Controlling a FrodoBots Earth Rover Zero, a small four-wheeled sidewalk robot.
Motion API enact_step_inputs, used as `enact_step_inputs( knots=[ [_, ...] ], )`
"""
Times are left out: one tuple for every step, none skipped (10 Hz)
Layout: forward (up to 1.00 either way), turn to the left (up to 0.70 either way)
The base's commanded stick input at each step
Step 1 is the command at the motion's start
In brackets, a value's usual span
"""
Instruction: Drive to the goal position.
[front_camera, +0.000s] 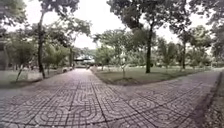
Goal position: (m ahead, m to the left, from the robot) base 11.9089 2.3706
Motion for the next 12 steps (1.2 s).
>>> enact_step_inputs(
  knots=[
    [0.70, 0.27],
    [0.70, 0.27],
    [0.70, 0.27],
    [0.70, 0.17],
    [0.70, 0.00],
    [0.70, 0.00],
    [0.70, 0.00],
    [0.70, 0.00],
    [0.70, 0.00],
    [0.63, 0.00],
    [0.09, 0.00],
    [0.00, 0.00]
  ],
)
